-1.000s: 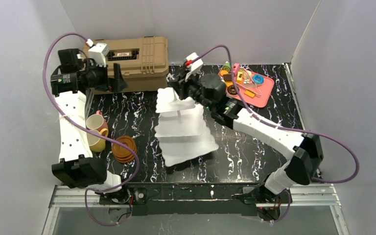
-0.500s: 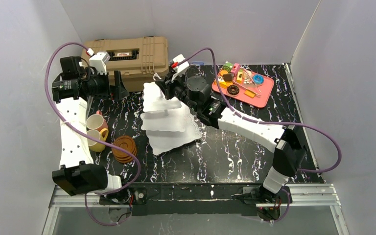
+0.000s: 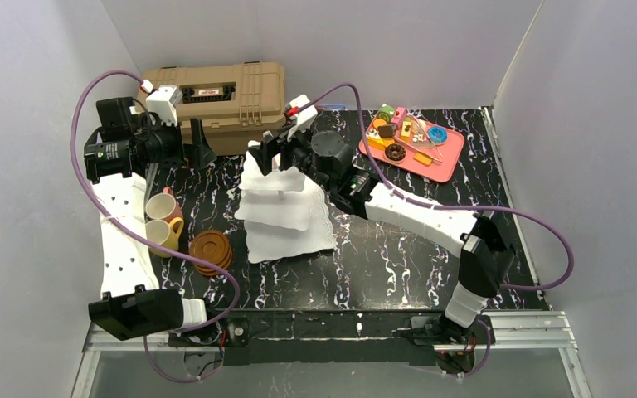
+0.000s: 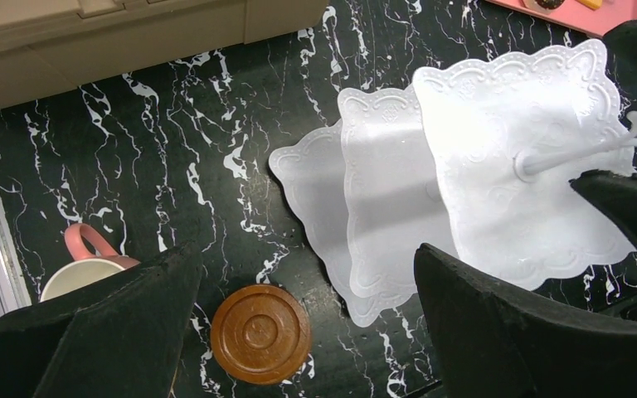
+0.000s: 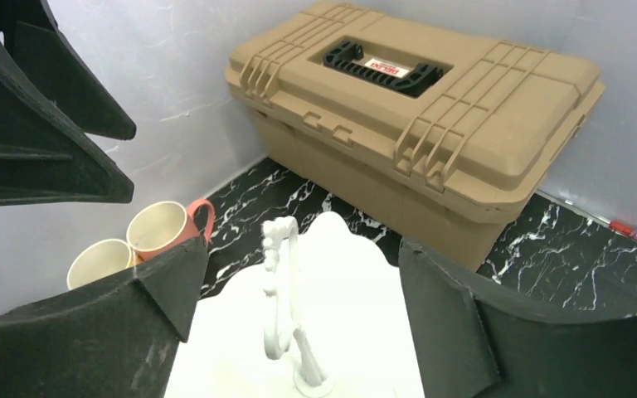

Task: Serve the afternoon tea
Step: Place the dessert table at the center of the board.

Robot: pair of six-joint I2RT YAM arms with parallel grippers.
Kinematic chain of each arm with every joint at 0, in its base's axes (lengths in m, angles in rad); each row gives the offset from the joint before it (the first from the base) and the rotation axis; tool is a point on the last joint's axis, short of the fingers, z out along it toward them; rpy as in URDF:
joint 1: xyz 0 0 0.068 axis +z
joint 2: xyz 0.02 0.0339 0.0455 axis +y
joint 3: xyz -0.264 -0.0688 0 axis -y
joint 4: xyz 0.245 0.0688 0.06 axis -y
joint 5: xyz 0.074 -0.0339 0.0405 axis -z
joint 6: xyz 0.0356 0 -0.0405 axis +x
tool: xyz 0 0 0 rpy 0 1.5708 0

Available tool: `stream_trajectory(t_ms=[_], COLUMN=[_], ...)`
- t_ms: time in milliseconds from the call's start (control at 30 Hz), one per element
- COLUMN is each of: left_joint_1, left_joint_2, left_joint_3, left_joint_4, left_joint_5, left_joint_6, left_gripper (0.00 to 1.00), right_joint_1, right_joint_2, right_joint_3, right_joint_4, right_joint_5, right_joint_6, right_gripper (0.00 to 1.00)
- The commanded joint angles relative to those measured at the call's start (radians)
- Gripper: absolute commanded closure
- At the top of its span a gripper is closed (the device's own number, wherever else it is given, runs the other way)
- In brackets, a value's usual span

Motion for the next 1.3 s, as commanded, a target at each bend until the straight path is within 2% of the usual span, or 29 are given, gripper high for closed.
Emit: stream_trajectory(t_ms=[0, 267, 400, 500, 633, 800, 933, 1067, 1267], left_joint_1=[0.006, 0.011, 0.017, 0.018, 0.017, 0.018, 0.018, 0.017, 0.018], left_joint_2=[-0.01, -0.009, 0.005, 0.01, 0.014, 0.01, 0.005, 0.008, 0.006], left_joint_3=[0.011, 0.052, 0.086, 0.102, 0.118, 0.111, 0.101, 0.097, 0.083], left_joint_4=[-0.007, -0.024, -0.026, -0.03, -0.049, -0.057, -0.058, -0.057, -0.058], left_joint_5=[0.025, 0.031, 0.031, 0.043, 0.067, 0.074, 0.087, 0.1, 0.096], left_joint_6=[-0.013, -0.008, -0.026, -0.034, -0.033, -0.025, -0.021, -0.022, -0.004], left_gripper=[0.02, 0.02, 0.02, 0.02, 0.02, 0.02, 0.02, 0.02, 0.02], right_joint_1=[0.006, -0.034, -0.155, -0.299, -0.48, -0.612, -0.628, -0.628, -0.628], right_joint_2=[-0.028, -0.194, -0.277, -0.285, -0.216, -0.072, 0.056, 0.201, 0.379], right_joint_3=[0.094, 0.086, 0.045, 0.015, -0.033, -0.068, -0.022, 0.093, 0.259], right_joint_4=[-0.111, -0.326, -0.414, -0.507, -0.599, -0.578, -0.543, -0.545, -0.566], right_joint_5=[0.008, 0.106, 0.097, 0.088, 0.072, 0.006, -0.047, -0.043, -0.038], right_joint_6=[0.009, 0.047, 0.124, 0.181, 0.199, 0.176, 0.133, 0.083, 0.057], right_gripper=[0.02, 0.01, 0.02, 0.02, 0.04, 0.09, 0.16, 0.24, 0.31])
